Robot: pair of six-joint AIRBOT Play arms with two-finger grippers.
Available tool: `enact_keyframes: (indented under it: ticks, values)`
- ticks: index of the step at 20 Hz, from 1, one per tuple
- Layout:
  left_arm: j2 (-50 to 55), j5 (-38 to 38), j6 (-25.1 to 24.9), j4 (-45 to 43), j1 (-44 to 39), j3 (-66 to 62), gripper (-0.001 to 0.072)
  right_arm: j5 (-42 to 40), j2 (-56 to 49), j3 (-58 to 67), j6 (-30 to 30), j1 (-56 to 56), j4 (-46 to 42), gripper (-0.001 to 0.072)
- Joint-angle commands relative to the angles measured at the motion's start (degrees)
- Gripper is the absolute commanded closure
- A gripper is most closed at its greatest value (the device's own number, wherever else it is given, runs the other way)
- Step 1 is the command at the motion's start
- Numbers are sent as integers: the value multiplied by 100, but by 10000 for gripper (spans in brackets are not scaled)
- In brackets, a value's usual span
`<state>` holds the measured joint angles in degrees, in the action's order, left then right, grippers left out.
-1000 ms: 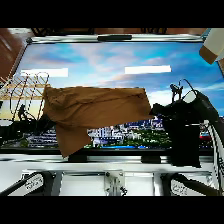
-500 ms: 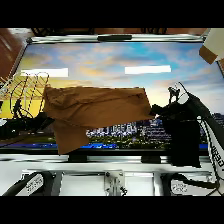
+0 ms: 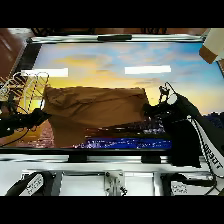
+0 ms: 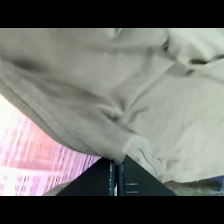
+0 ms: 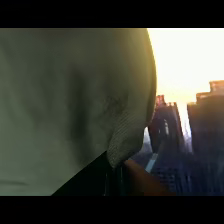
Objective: Fold the shirts.
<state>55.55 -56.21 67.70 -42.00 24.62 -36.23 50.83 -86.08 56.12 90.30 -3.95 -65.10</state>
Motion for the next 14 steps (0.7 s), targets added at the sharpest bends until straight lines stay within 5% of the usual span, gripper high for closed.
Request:
enact_keyframes:
  ticks: [1,5,10,14]
  values:
    - [-59,-254,0,2,11,-619,675,573,216,417,-656,-129,186,636]
    - [-654,-337,-2,2,11,-2706,676,796,1600,1978,-1475,-116,-177,636]
    - [-1462,254,105,-26,11,-6227,675,-579,3945,3567,-1445,-116,-726,636]
    - [-2194,304,1362,-1080,11,-7156,676,-542,5464,3620,-918,-116,-848,636]
